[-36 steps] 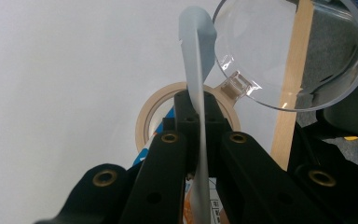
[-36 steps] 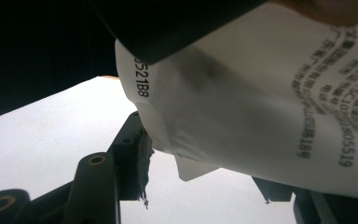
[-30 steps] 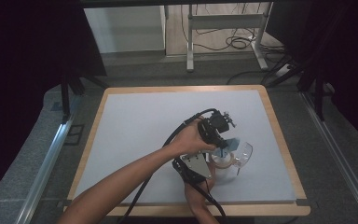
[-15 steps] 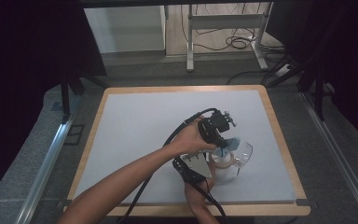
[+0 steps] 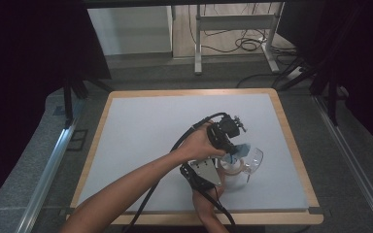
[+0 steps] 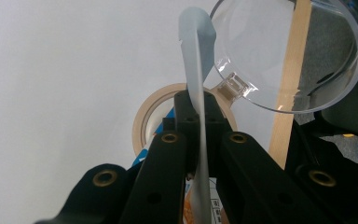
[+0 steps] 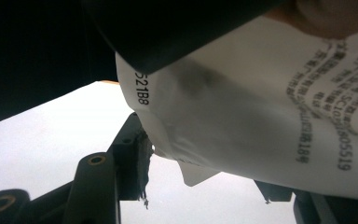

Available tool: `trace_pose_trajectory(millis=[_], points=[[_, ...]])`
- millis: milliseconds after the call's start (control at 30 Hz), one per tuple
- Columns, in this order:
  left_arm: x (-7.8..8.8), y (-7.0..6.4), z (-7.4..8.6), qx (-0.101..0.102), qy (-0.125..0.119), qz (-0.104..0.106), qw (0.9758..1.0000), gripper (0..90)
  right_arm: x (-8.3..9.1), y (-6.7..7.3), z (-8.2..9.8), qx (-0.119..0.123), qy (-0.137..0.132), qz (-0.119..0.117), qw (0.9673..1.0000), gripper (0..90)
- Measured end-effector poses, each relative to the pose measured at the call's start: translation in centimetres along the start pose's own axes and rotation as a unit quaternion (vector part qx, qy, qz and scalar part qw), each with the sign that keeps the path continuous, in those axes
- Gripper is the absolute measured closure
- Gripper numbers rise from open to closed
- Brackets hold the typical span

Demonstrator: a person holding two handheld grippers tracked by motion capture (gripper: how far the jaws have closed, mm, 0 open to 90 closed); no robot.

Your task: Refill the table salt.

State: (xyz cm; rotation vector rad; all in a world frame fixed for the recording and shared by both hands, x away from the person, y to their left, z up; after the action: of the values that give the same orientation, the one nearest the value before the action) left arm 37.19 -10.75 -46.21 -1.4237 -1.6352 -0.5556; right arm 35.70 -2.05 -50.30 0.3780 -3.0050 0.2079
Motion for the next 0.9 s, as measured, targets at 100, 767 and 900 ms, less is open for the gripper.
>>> trace_pose_trajectory(millis=[100,767,900], points=[[0.09,0.03,0.01,-0.001,0.003,0.001,1.0000,90.0,-0.03,0.01,-0.04,0.000,0.000,-0.002,1.0000,45.5],[0.32,-0.13,-0.25,-0.001,0.000,-0.002,1.0000,90.0,0.01,-0.18,-0.41,0.004,-0.003,0.002,1.0000,45.5],[0.38,-0.12,-0.35,-0.001,-0.001,-0.002,1.0000,90.0,0.04,-0.18,-0.56,0.002,-0.006,0.000,1.0000,45.4]])
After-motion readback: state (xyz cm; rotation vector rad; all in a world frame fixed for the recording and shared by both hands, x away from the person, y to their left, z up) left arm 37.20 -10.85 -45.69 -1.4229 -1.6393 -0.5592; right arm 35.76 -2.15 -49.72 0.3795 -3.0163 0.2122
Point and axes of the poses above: each handheld gripper's, and its own axes: x roughly backward along the jaws, z roughly out of its underside, y roughly to its left, the point moved 10 cm from there along -x, roughly forward along the jaws, and after that the axes turned 7 degrees about z, right-handed, at the moved point
